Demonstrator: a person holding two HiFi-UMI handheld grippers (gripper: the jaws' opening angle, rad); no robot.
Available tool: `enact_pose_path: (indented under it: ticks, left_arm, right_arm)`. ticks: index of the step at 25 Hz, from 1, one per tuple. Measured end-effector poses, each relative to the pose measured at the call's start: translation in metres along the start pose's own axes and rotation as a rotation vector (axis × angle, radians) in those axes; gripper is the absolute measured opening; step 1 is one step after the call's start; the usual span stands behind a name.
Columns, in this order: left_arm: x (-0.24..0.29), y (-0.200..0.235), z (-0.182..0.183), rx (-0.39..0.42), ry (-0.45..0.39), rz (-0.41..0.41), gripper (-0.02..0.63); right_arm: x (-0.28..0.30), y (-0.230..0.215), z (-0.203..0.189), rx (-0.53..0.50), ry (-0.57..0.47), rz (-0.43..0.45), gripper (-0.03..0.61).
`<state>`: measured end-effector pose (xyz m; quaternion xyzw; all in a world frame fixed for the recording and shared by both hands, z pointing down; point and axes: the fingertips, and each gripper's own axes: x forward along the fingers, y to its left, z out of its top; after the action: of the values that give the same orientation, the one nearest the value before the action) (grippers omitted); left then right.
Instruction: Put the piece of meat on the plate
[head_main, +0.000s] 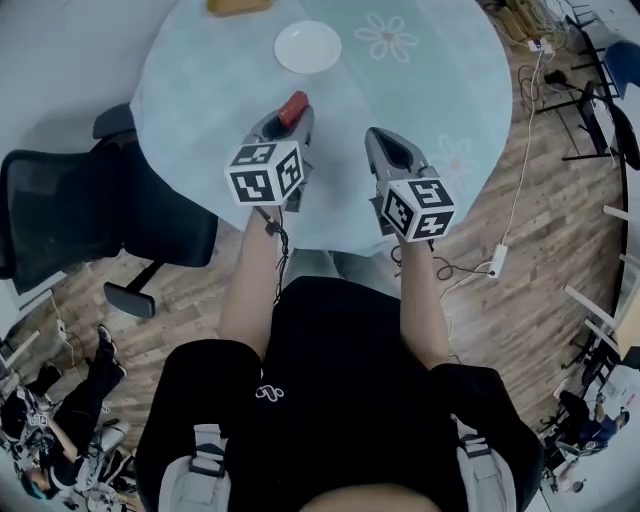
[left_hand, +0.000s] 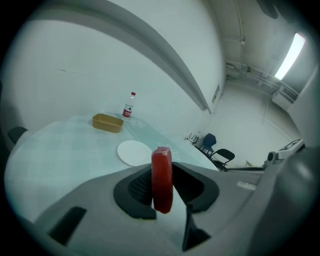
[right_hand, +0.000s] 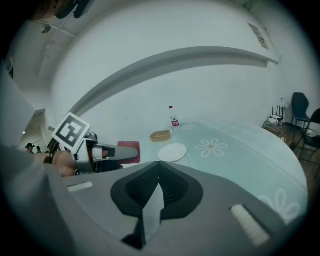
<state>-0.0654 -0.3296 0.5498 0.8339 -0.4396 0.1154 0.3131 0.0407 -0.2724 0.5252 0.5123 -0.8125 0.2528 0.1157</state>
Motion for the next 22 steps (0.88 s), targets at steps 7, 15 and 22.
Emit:
enact_pose_path:
  ticks: [7, 15, 22]
  left_arm:
    - [0.081, 0.018, 0.016, -0.004, 0.091, -0.076, 0.091]
    - [0.170, 0.065, 0.022, -0.207, 0.199, -0.088, 0.091]
    - [0.197, 0.088, 0.011, -0.406, 0.210, -0.049, 0.092]
  right_arm:
    - [-0.016, -0.017, -0.006, 0.012, 0.027, -0.032, 0.008]
    - [-0.033, -0.053, -0.011, 0.036, 0.051, -0.116, 0.008]
    - [-0.054, -0.083, -0.016, 0.051, 0.057, -0.179, 0.008]
